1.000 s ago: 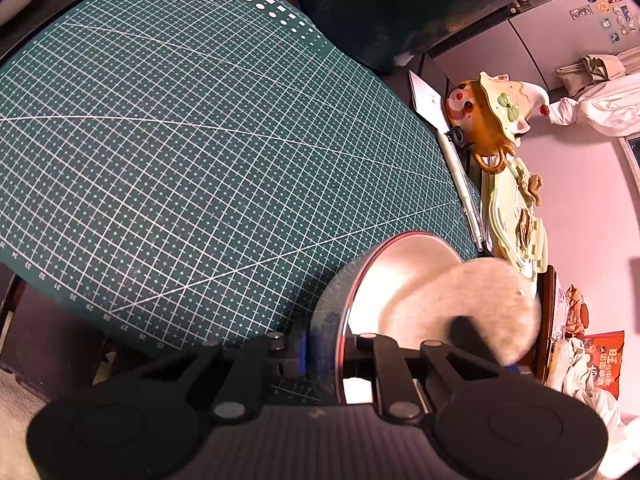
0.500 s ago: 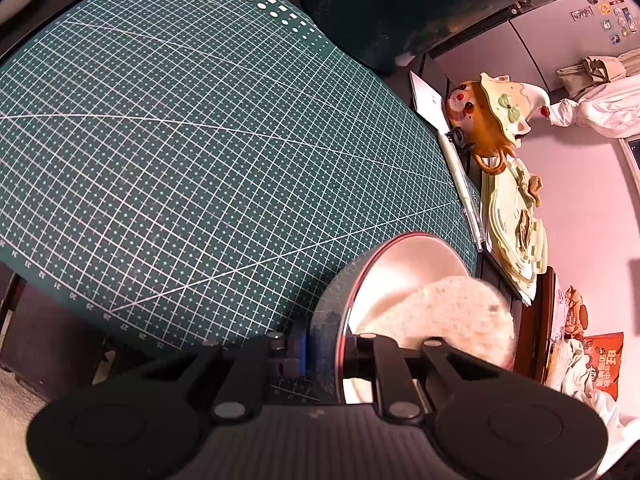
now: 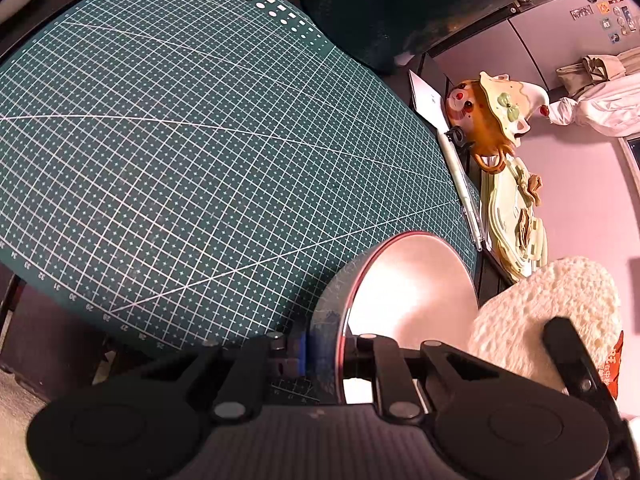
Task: Clean bowl
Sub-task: 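Keep wiping the sponge around the bowl interior with the right gripper, then rub the sponge across the bowl bottom with the right gripper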
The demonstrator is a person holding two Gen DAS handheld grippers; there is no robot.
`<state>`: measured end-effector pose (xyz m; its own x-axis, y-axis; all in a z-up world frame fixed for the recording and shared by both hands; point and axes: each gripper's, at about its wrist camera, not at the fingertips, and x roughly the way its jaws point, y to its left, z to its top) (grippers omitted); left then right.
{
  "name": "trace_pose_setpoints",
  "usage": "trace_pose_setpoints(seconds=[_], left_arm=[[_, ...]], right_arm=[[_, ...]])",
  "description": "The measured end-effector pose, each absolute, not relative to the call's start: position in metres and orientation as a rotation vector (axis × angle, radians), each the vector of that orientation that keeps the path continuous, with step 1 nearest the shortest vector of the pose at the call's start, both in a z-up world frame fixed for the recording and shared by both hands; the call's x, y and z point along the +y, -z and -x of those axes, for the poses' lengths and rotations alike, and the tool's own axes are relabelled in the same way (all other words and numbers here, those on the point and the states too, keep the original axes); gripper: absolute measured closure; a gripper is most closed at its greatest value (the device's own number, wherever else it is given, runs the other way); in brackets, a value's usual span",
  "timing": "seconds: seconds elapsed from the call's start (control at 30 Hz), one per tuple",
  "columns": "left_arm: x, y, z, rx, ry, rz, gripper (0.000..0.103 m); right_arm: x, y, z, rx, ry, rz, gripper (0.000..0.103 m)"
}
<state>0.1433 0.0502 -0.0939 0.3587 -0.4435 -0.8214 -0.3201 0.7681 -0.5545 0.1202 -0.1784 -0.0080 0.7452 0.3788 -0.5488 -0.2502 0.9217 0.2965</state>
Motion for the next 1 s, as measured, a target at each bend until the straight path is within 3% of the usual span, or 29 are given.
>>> trace_pose_setpoints(seconds=[0.1,0.3,0.5,0.67,0.83,1.0], left_arm=[[0.052,0.094,-0.145,1.233,0.089,0.741,0.088],[0.053,0.094,-0.146,1.232,0.089,0.739,0.088],[0.053,0.094,-0.145,1.230,0.089,0.739,0.088],[0.052,0.093,-0.147,1.230,0.089,0.738,0.088],[0.049,0.092,-0.147,1.229,0.087,0.738,0.088],[0.046,0.092,-0.148,1.229,0.085,0.738,0.088]], right_arm=[[-0.184,0.022,-0.132,0.736,-0.407,-0.337,0.090],[-0.149,0.052,-0.137,0.813,-0.406,-0.157,0.090],[-0.132,0.041,-0.119,0.656,-0.290,0.095,0.090],[-0.153,0.017,-0.112,0.568,-0.265,0.031,0.090],[-0.163,0.029,-0.128,0.748,-0.385,-0.187,0.090],[-0.143,0.050,-0.128,0.810,-0.368,-0.089,0.090]])
